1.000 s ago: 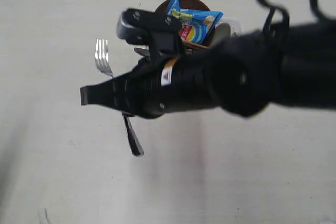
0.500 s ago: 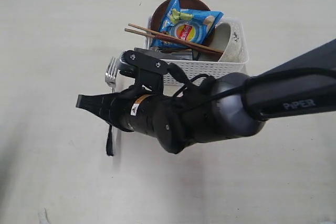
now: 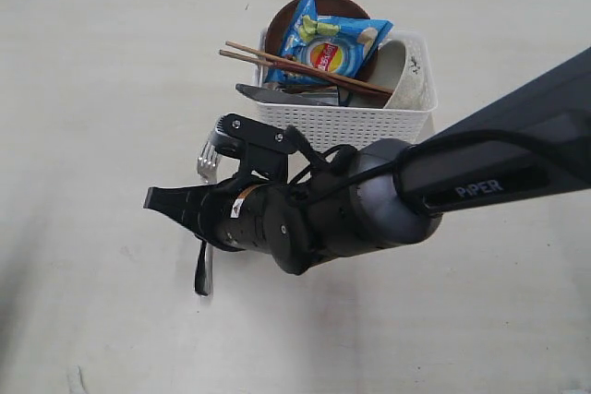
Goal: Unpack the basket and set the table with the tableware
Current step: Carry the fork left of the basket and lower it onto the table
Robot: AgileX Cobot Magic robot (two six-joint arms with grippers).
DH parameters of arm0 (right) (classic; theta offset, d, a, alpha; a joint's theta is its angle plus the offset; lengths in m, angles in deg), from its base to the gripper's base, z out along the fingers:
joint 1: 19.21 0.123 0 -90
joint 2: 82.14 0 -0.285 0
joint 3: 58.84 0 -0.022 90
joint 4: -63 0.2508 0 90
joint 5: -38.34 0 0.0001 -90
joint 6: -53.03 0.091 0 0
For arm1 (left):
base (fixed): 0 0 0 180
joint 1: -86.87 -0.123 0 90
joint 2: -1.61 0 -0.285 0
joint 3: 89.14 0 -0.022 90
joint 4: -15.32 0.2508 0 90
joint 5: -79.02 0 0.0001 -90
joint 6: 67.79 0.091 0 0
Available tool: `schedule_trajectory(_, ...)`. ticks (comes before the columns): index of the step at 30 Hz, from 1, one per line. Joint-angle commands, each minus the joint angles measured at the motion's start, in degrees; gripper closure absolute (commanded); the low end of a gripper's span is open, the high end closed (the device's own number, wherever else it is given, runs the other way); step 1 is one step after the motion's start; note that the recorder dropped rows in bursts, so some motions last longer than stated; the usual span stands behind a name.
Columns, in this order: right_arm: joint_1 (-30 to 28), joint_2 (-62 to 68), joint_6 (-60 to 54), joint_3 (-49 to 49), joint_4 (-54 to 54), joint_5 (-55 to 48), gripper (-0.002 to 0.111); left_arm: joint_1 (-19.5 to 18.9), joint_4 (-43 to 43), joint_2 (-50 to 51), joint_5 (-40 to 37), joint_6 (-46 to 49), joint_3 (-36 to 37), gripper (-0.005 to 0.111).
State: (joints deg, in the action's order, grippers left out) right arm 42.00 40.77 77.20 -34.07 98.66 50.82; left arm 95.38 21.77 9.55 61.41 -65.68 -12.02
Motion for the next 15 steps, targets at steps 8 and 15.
schedule_trajectory(8,-0.1,-0.1,-0.1,-0.2,0.2,0.1,0.066,-0.3,-0.4,-0.2,0.5,-0.2,0.1,0.107)
schedule_trajectory(15,-3.0,-2.9,-5.1,-0.6,0.2,-1.4,0.066,-0.3,-0.4,-0.2,0.5,-0.2,0.1,0.107)
